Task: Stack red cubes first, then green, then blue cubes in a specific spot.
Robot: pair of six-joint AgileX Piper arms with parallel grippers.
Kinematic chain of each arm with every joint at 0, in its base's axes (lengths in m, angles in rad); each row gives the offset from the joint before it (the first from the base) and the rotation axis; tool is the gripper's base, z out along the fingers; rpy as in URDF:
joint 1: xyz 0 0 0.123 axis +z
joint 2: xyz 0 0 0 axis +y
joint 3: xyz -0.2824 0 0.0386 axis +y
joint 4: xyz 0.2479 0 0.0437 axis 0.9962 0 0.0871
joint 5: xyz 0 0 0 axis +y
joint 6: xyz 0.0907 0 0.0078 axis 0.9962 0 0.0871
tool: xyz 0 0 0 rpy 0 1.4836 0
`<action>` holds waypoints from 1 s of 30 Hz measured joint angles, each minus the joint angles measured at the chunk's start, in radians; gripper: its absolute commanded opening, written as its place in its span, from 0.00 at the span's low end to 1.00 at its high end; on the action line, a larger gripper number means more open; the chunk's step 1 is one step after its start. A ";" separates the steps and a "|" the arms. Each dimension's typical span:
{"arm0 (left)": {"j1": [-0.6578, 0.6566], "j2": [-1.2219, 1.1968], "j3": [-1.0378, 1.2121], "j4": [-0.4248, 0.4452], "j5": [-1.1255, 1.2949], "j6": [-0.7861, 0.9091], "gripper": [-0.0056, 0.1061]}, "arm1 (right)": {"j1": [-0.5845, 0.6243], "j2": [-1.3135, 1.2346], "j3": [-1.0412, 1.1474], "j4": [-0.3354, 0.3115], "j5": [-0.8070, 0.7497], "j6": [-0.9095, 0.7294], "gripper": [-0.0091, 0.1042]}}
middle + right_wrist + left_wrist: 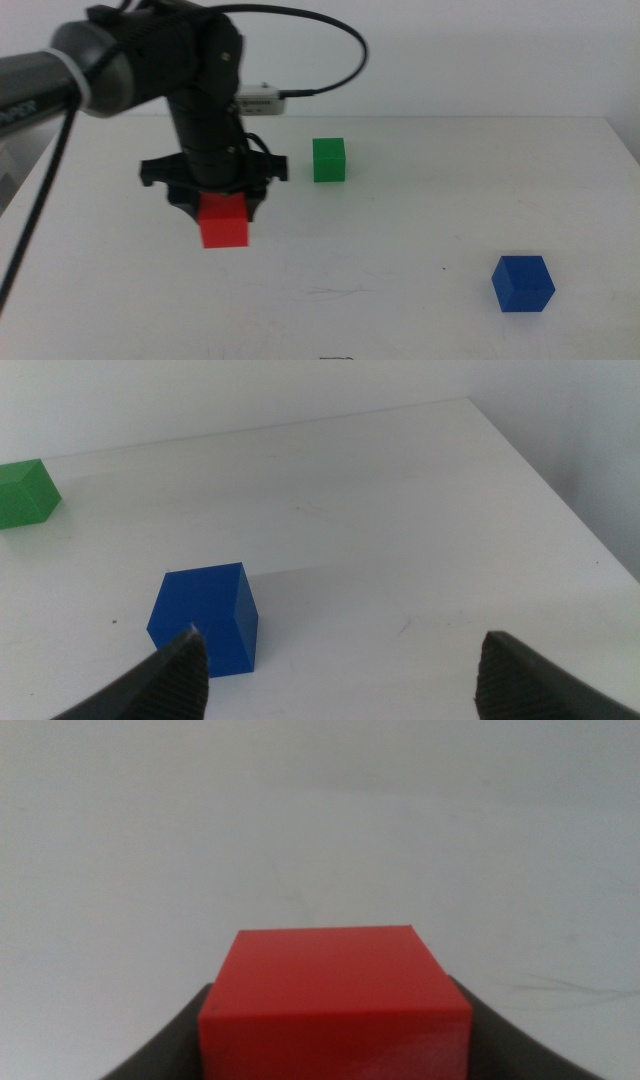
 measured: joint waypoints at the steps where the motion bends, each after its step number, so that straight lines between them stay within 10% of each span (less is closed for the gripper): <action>1: -0.014 0.000 0.000 0.005 -0.004 -0.009 0.04 | 0.000 0.000 0.000 0.000 0.000 0.000 0.71; 30: -0.235 0.308 -0.234 -0.044 -0.094 -0.092 0.04 | 0.000 0.000 0.000 0.000 0.000 0.000 0.71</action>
